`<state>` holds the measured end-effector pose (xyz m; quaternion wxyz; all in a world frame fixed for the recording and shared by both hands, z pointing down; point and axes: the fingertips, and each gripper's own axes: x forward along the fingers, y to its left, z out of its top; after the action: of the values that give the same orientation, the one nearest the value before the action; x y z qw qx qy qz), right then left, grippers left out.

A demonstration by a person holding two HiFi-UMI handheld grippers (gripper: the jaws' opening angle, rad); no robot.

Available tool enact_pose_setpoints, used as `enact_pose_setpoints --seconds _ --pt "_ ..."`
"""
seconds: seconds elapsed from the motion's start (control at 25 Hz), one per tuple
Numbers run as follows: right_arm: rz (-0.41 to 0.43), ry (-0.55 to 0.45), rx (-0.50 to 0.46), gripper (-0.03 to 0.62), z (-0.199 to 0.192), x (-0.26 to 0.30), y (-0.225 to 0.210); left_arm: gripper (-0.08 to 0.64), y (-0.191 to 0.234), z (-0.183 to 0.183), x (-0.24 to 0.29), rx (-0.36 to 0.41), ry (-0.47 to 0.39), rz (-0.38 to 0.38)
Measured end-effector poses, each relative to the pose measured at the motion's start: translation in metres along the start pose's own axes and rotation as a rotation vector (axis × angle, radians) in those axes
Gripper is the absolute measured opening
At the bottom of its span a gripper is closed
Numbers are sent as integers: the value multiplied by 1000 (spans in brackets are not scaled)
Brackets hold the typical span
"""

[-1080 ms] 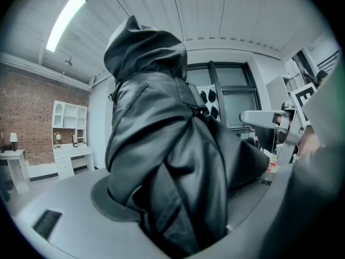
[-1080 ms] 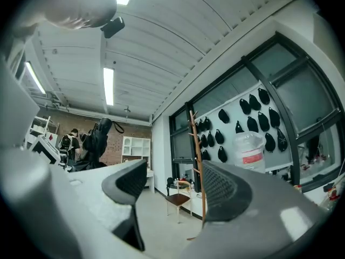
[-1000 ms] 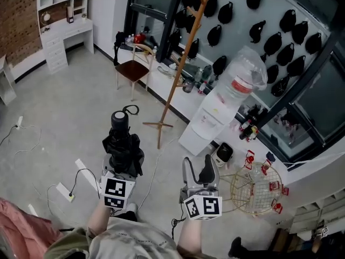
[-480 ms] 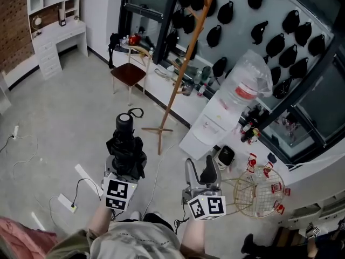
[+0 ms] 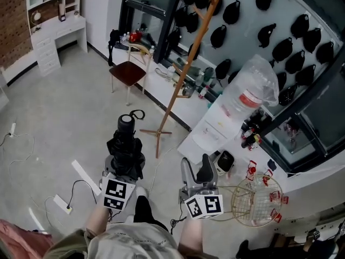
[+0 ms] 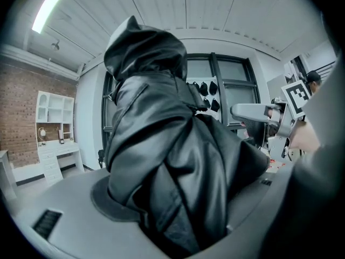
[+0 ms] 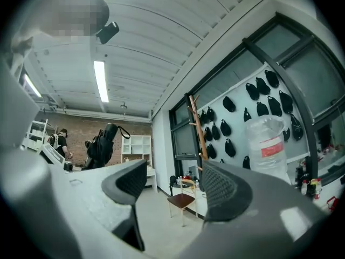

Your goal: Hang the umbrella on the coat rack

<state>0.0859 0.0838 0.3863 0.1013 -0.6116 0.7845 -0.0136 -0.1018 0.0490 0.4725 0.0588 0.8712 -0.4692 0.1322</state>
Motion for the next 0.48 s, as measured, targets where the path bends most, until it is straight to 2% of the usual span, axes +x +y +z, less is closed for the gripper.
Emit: enact_pose_setpoints --seconds 0.2,0.48 --pt "37 -11 0 310 0 50 -30 327 14 21 54 8 -17 20" --pt "69 -31 -15 310 14 116 -78 327 23 61 137 17 -39 8"
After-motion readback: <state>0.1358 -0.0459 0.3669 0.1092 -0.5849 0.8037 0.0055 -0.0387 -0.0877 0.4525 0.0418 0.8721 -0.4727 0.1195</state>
